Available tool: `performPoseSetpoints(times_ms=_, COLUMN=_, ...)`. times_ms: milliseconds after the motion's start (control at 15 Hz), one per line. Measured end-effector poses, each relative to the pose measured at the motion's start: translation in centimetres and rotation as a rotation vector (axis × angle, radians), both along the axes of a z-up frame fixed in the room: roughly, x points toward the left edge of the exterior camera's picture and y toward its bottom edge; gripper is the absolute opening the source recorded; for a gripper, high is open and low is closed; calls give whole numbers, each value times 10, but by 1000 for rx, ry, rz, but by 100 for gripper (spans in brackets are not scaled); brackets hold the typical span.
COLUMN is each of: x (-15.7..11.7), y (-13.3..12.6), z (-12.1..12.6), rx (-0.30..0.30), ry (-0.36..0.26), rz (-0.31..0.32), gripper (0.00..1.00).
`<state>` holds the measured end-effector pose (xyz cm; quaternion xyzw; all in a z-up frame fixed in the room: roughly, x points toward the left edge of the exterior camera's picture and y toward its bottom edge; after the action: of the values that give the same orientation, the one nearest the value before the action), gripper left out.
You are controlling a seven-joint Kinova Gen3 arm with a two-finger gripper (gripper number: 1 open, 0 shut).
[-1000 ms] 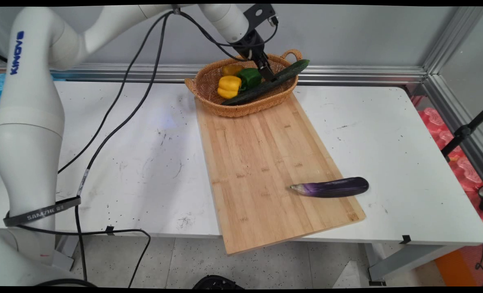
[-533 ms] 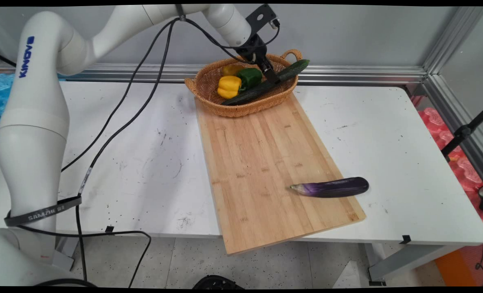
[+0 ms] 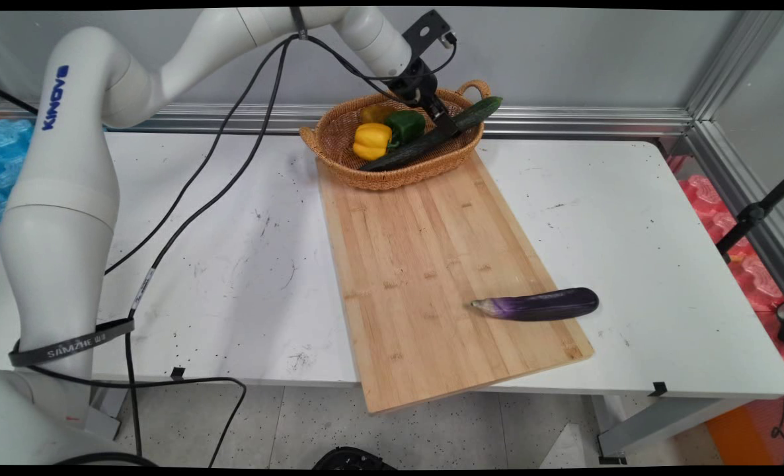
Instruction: Pick up the cucumber from the vegetable basket
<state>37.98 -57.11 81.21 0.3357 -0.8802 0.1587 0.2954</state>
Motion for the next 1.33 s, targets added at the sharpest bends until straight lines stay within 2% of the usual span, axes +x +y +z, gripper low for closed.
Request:
performPoseSetpoints(times_ms=667, x=-4, y=-9, z=-20, rx=19, ry=37, rz=-12, gripper=100)
performPoseSetpoints(times_ms=733, x=-4, y=-9, z=-21, rx=21, ry=39, rz=-15, gripper=0)
performPoseSetpoints(times_ms=1067, x=-5, y=-10, z=-23, rx=26, ry=41, rz=-28, gripper=0)
performPoseSetpoints(times_ms=1333, x=-5, y=-8, z=-16, rx=29, ry=36, rz=-38, gripper=0)
